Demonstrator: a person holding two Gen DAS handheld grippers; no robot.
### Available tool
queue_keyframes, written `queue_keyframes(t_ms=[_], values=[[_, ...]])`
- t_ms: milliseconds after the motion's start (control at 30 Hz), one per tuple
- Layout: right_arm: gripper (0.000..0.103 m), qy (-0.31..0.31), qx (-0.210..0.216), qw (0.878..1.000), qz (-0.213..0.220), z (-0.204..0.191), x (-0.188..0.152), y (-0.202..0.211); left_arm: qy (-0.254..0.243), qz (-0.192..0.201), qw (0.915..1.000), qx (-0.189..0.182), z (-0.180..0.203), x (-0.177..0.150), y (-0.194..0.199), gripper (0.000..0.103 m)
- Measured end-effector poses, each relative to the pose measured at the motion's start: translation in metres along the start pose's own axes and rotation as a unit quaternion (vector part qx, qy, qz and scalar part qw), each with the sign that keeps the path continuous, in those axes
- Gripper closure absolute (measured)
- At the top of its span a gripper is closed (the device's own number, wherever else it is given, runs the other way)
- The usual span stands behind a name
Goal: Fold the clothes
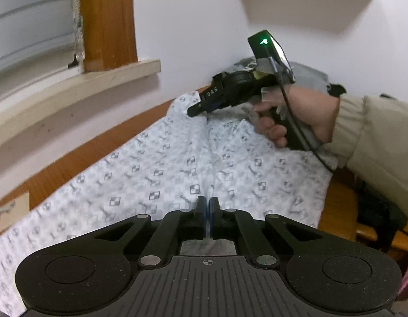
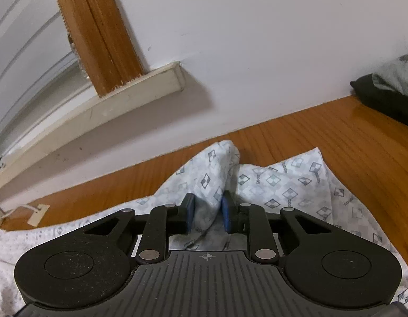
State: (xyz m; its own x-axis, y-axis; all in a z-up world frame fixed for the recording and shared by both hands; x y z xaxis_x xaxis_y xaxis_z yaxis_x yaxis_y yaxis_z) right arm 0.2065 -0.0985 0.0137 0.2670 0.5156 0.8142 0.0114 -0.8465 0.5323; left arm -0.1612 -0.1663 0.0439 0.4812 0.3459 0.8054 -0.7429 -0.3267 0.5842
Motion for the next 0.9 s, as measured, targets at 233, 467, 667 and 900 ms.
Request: queue_keyframes(t_ms=[233, 467, 667, 900], values=[[0.081, 0.001, 0.000, 1.000, 0.000, 0.000, 0.000, 0.000, 0.004, 0.018, 0.9997, 0.016, -0.006, 0.006, 0.020, 0.068], [0.081, 0.000, 0.001, 1.000, 0.000, 0.000, 0.001, 0.000, -0.009, 0.005, 0.9998, 0.018, 0.002, -0.004, 0.001, 0.097], [0.081, 0.001, -0.001, 1.000, 0.000, -0.001, 0.002, 0.001, -0.025, 0.022, 0.9993, 0.019, 0.015, -0.004, 0.013, 0.102], [0.081, 0.001, -0.001, 1.000, 0.003, -0.001, 0.002, 0.001, 0.012, 0.012, 0.9996, 0.023, 0.001, -0.018, 0.027, 0.093]])
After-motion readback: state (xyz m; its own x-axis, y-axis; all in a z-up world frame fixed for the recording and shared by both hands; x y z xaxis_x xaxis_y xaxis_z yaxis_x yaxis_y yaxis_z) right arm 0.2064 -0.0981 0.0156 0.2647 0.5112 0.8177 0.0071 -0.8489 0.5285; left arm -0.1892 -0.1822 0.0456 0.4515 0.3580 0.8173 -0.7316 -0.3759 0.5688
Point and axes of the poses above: each gripper's, at about its wrist camera, not at the fingertips, and y roughly against the way its jaws point, z to its right, x to its top, the point moved 2 cm from there along -y, roughly the way its jaws point, and after that the axes turned 8 degrees about y, right-handed, at the moved point
